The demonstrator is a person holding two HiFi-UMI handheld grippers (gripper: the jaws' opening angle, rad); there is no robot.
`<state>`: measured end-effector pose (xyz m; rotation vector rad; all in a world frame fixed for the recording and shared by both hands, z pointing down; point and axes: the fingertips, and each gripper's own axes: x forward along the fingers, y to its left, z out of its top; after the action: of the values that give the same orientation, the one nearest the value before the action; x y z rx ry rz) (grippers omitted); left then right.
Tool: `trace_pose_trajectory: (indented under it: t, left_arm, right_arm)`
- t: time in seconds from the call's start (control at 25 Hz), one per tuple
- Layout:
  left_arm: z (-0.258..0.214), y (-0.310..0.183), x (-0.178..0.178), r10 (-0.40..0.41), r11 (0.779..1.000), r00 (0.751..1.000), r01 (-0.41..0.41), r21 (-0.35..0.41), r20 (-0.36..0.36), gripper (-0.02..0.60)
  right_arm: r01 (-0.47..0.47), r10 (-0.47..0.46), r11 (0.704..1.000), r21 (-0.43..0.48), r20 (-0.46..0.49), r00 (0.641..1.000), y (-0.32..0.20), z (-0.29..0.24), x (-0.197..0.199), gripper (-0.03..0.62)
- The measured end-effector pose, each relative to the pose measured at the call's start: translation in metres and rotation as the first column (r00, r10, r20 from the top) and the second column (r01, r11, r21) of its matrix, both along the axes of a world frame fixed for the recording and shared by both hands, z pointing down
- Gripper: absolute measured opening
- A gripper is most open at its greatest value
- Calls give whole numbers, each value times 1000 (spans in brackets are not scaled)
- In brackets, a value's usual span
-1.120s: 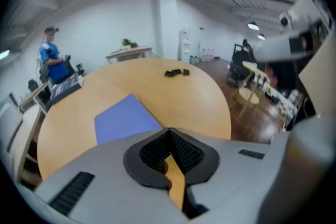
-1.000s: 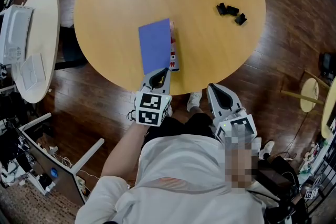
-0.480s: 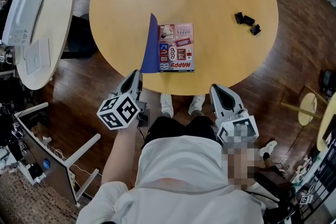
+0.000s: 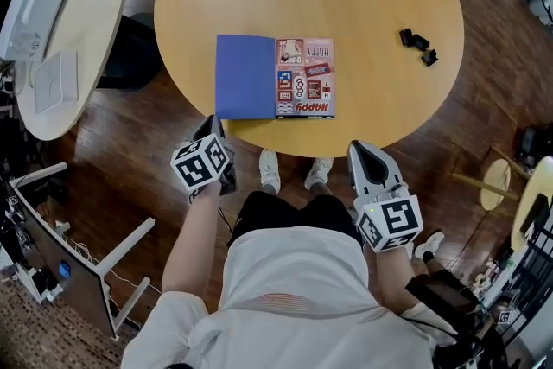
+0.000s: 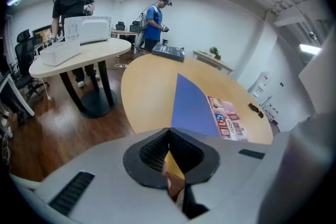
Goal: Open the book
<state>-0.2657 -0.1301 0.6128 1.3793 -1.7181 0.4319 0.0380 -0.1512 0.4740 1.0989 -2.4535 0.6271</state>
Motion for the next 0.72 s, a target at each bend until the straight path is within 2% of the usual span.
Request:
trace_pose_trajectory:
  t: [0.12,0.44,0.72]
  left_arm:
    - [17,-3,-5,9,1000,999,-8,-26,40,12]
    - [38,5,-4,25,997,999,-27,-75,-25,25]
    - [32,23,-16,-32,997,999,29,-65,-32,28]
  right_arm:
    - [-1,1,1000,-13,-18,1000,2,9,-5,-5]
    - [-2,2,1000,-20,-14,1000,5,11,-20,-5]
    - [-11,10,999,-36,-10,1000,7,16,-19,-5]
